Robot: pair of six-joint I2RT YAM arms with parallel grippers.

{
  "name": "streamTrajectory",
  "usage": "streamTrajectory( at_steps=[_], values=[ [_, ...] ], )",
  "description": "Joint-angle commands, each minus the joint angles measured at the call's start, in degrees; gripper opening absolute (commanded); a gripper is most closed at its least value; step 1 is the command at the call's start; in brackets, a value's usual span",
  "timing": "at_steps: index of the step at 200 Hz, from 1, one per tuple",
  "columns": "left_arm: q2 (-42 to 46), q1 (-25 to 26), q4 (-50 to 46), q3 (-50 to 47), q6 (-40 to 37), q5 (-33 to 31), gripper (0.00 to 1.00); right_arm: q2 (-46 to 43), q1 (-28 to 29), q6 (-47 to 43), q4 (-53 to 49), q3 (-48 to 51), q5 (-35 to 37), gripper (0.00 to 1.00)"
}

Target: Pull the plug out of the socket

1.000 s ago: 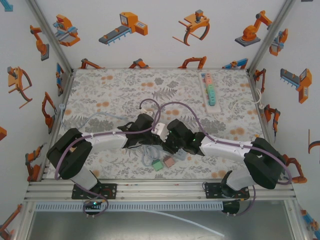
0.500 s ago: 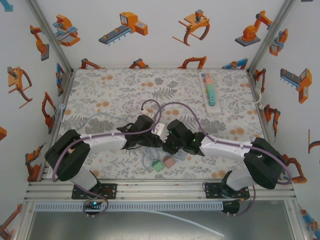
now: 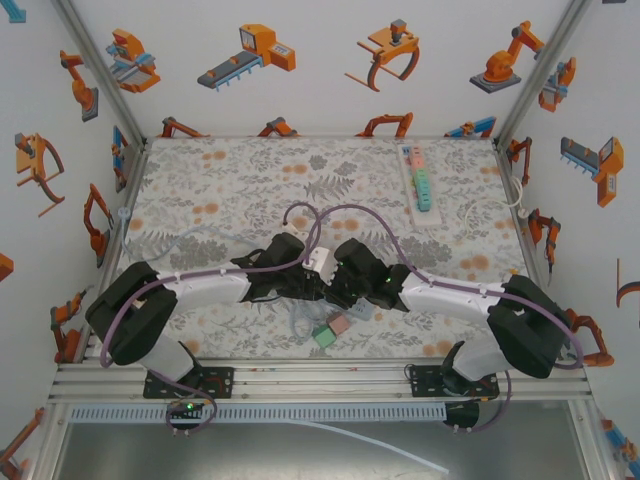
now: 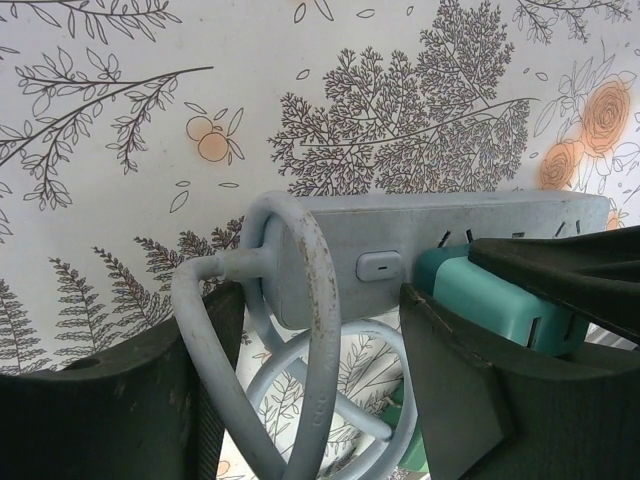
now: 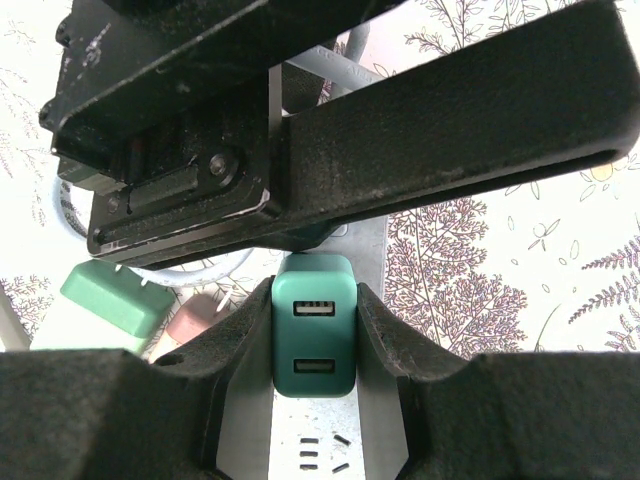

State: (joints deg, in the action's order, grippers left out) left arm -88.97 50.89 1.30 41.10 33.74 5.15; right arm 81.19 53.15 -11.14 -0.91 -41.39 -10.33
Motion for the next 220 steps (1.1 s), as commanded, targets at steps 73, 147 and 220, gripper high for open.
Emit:
streamTrajectory(
  at_steps=[73, 147, 220],
  values=[
    [-12.5, 2.1, -18.3, -3.6, -1.2, 4.4, 0.6, -2.7, -0.9, 4.8, 5.9, -7.7, -1.5, 0.02],
    [-13.3, 1.8, -17.0, -4.1, -1.3, 4.9, 0.6, -2.9, -4.1, 9.4, 8.4, -6.4, -2.4, 0.02],
    [-13.9, 1.3, -16.7, -3.9, -1.3, 5.5, 0.61, -2.2, 5.1, -7.8, 3.7, -5.3, 9.2, 0.01]
  ],
)
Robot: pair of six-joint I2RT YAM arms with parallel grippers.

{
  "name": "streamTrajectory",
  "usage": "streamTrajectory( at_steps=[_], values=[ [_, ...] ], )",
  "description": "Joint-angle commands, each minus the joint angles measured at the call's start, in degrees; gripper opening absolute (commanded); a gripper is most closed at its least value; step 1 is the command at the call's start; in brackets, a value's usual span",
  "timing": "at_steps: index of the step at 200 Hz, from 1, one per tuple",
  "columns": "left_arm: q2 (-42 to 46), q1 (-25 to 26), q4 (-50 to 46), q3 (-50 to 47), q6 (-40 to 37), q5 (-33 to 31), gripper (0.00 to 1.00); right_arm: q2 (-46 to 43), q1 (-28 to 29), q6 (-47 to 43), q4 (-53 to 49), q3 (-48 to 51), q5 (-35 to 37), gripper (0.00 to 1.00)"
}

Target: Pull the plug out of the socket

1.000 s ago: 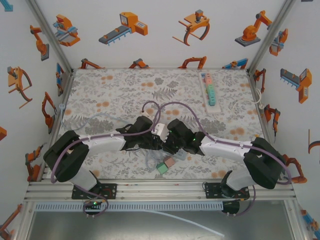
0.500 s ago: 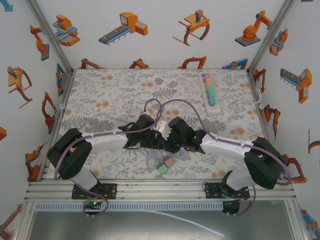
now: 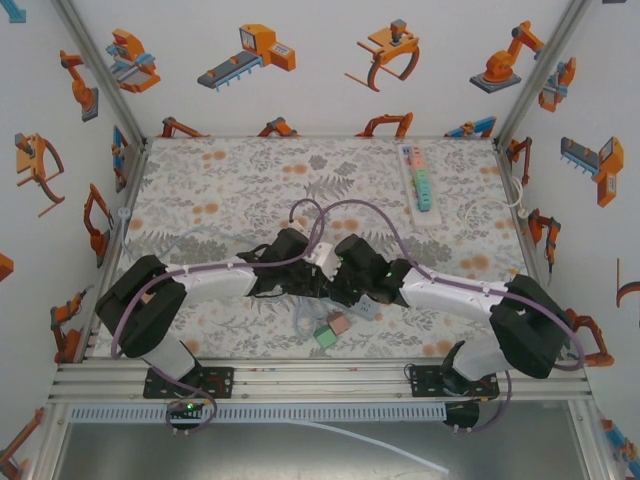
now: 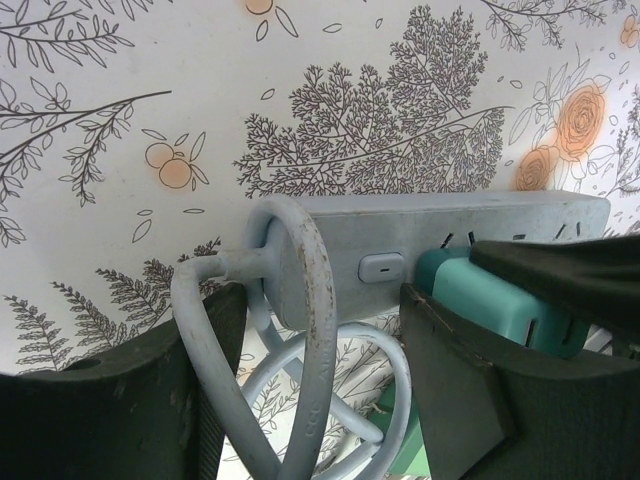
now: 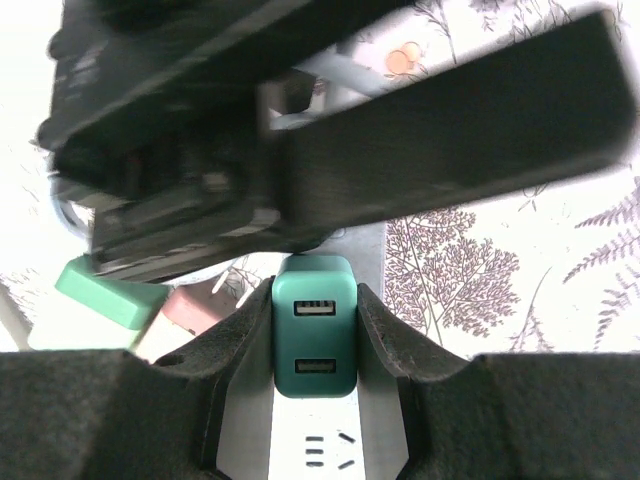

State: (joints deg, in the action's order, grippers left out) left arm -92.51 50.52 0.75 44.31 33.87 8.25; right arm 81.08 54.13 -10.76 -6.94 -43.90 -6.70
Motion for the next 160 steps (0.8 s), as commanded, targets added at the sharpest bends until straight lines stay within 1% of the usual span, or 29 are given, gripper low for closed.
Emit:
streamTrajectory(
  at_steps=[1, 25, 45, 69, 89, 109, 129, 147, 160],
  values=[
    [-10.3, 1.7, -16.1, -7.2, -1.5, 2.4, 0.61, -2.1, 4.1, -8.0, 9.8, -2.8, 5.6, 0.01],
    [-10.5, 1.2, -15.1, -7.8, -1.3, 3.1, 0.61, -2.8, 4.1, -6.3, 11.0, -3.0, 4.0, 0.01],
    [-10.6, 0.9, -15.2, -7.7, -1.5, 3.5, 0.61, -3.5, 3.1, -2.8, 12.6, -3.0, 2.1, 0.01],
    [-10.6, 0.7, -14.9, -7.8, -1.6, 3.6, 0.61, -5.5, -1.1, 3.9, 17.4, -0.7, -1.5, 0.01],
    [-10.6, 0.6, -14.7, -8.0, -1.6, 3.9, 0.61, -6.3, -4.5, 8.4, 19.6, 1.5, -2.6, 0.0],
    [-10.8, 0.3, -14.6, -7.9, -1.7, 4.3, 0.61, -5.2, -4.1, 6.3, 15.3, 0.1, -2.5, 0.0],
    [-11.4, -0.1, -14.9, -7.5, -2.2, 4.9, 0.61, -2.9, -0.4, -0.2, 10.6, -1.3, 2.7, 0.0],
    [-11.4, -0.2, -14.9, -7.5, -2.3, 5.2, 0.61, -2.9, -0.3, 0.8, 14.1, 0.4, 0.8, 0.0],
    [-9.6, -0.3, -13.3, -9.2, -1.9, 5.1, 0.59, -2.9, -0.7, 1.2, 16.7, 2.0, -0.1, 0.0]
  ],
)
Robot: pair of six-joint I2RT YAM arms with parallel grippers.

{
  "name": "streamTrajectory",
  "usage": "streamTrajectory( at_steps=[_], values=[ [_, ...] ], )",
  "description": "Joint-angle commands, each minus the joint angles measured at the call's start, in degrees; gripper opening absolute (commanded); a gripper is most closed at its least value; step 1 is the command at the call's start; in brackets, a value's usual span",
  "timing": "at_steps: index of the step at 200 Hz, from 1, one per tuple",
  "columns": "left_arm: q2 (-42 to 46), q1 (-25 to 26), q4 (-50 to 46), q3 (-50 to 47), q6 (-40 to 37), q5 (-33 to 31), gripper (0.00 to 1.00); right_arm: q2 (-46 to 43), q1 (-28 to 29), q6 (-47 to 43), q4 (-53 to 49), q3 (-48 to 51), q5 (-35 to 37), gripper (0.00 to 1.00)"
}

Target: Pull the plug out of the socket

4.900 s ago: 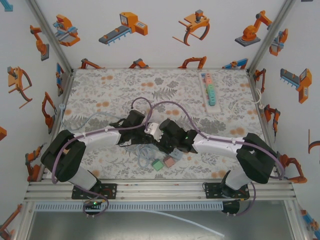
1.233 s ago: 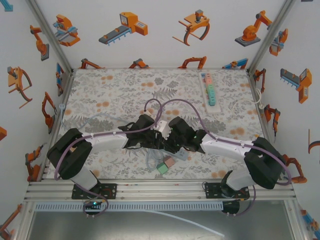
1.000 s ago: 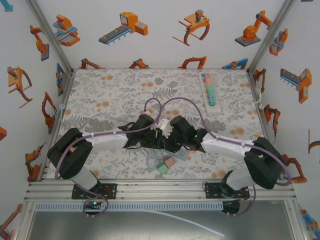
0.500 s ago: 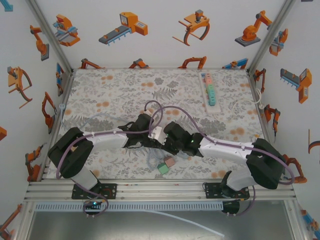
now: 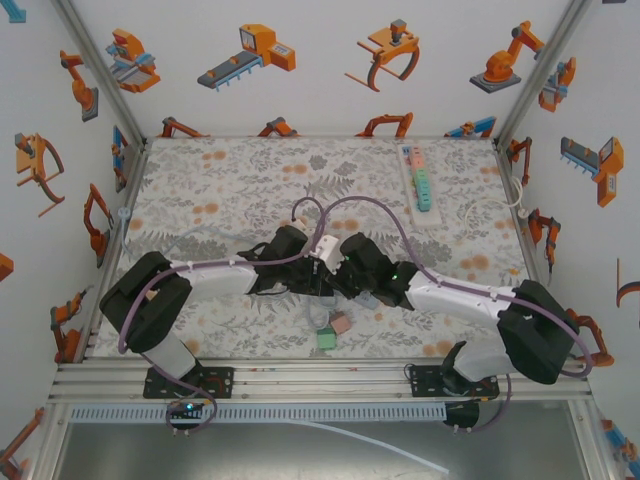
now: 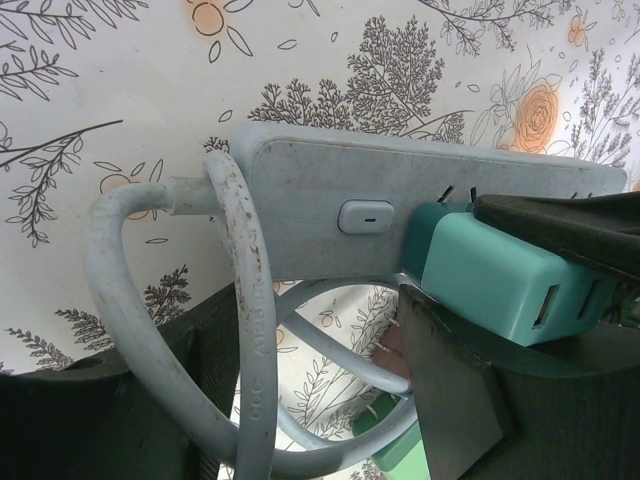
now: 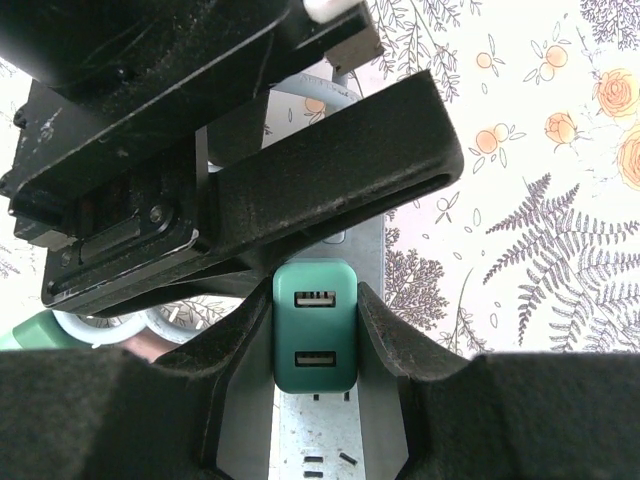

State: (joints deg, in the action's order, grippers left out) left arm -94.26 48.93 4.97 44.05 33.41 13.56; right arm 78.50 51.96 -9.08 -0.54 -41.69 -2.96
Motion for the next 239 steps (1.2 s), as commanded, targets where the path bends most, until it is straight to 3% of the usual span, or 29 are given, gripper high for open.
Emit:
streamTrajectory(
  at_steps=[1, 41, 78, 111, 158, 189, 217, 239],
  values=[
    [-7.7, 1.2, -17.4, -9.1, -1.4, -0.2, 0.59, -0.3, 1.4, -0.4, 10.4, -0.2, -3.8, 0.0],
    [6.0, -0.6, -16.5, -14.8, 0.3, 1.0, 0.63, 1.9, -2.3, 1.2, 12.4, 2.6, -7.1, 0.0],
    [21.8, -3.8, -24.3, -13.6, -0.4, -0.5, 0.75, 3.6, -4.4, 1.3, 13.4, 3.7, -9.6, 0.0],
    [29.3, -8.8, -29.7, -11.3, -0.3, -2.8, 0.76, 4.0, -4.8, -0.5, 15.6, 4.4, -15.1, 0.0],
    [24.9, -9.8, -23.2, -7.4, 3.2, -0.6, 0.76, 5.6, -4.8, -3.3, 15.7, 2.9, -21.2, 0.0],
    [20.0, -9.9, -21.7, -3.6, 5.8, -2.9, 0.75, 6.5, -4.8, -3.6, 16.3, 2.1, -23.2, 0.0],
    [15.7, -9.4, -17.3, -3.0, 6.7, -0.4, 0.68, 7.0, -4.8, -3.9, 16.2, 1.8, -23.3, 0.0],
    [12.6, -8.2, -15.8, -2.2, 6.8, -2.4, 0.66, 7.4, -4.8, -3.7, 16.3, 1.7, -23.7, 0.0]
  ],
)
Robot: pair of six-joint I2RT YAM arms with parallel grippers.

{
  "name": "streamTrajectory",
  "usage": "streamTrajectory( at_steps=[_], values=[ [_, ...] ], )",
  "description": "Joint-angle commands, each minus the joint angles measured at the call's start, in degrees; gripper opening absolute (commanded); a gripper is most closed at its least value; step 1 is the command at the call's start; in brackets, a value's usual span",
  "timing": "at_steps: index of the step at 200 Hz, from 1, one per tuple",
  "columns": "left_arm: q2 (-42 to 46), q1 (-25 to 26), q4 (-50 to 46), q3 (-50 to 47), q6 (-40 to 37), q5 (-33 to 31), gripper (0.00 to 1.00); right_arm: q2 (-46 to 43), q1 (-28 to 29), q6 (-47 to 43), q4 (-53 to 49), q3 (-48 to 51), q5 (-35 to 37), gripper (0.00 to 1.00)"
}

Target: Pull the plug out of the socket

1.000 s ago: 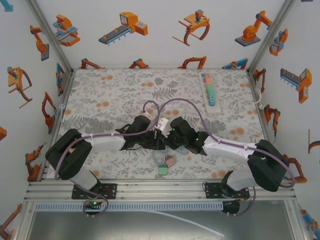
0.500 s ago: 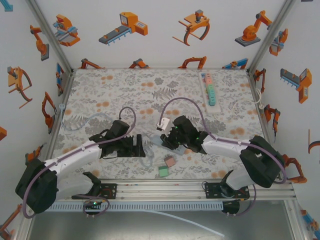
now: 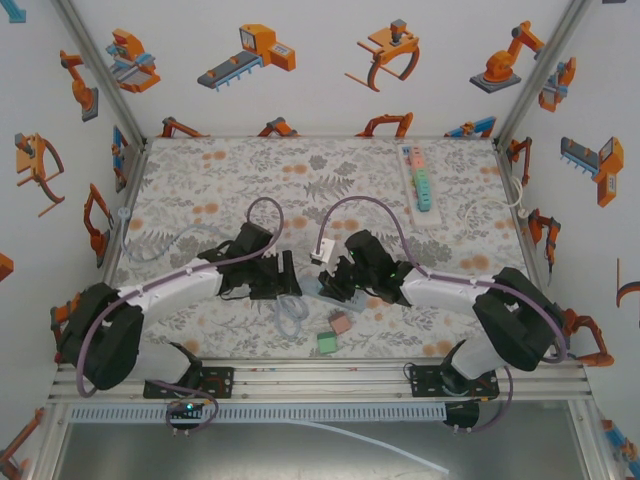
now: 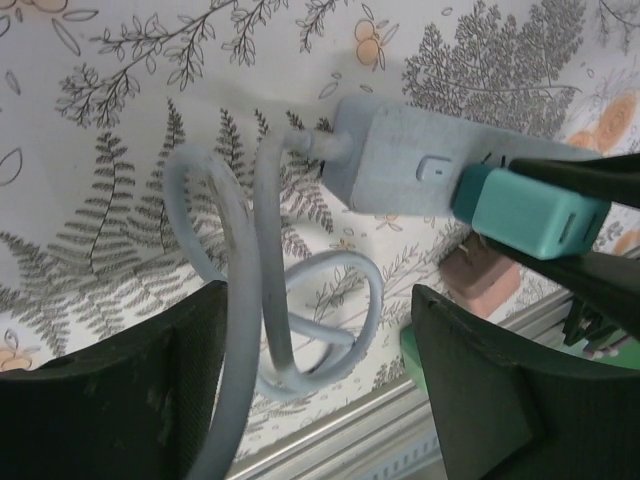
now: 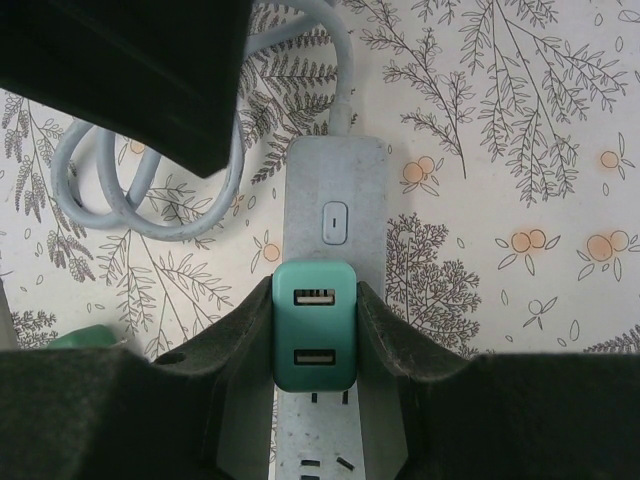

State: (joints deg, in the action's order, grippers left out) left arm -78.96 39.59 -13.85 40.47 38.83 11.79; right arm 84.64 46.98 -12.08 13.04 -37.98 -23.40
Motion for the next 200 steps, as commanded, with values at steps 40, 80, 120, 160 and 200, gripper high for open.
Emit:
streamTrajectory(
  at_steps=[40, 80, 120, 160, 200],
  values=[
    [-6.0, 4.9, 6.0, 2.8, 2.2, -10.1, 0.63, 1.1, 0.2, -0.8, 2.8, -1.9, -3.6, 0.0],
    [-10.3, 7.0, 9.4, 3.7, 2.3, -11.8, 0.66, 1.0, 0.2, -0.5, 3.2, -1.5, -4.0, 0.0],
    [-13.3, 7.5, 10.7, 4.1, 2.7, -12.8, 0.66, 0.8, 0.2, -0.3, 3.4, -0.9, -5.4, 0.0],
    [-14.7, 8.5, 7.8, 3.3, 1.4, -12.0, 0.56, 0.5, 0.2, -0.3, 3.2, -1.3, -5.2, 0.0],
    [-17.1, 9.8, 1.6, 2.3, 0.3, -12.0, 0.53, -0.6, 0.2, 1.1, 3.8, -2.9, -3.3, 0.0]
  ],
)
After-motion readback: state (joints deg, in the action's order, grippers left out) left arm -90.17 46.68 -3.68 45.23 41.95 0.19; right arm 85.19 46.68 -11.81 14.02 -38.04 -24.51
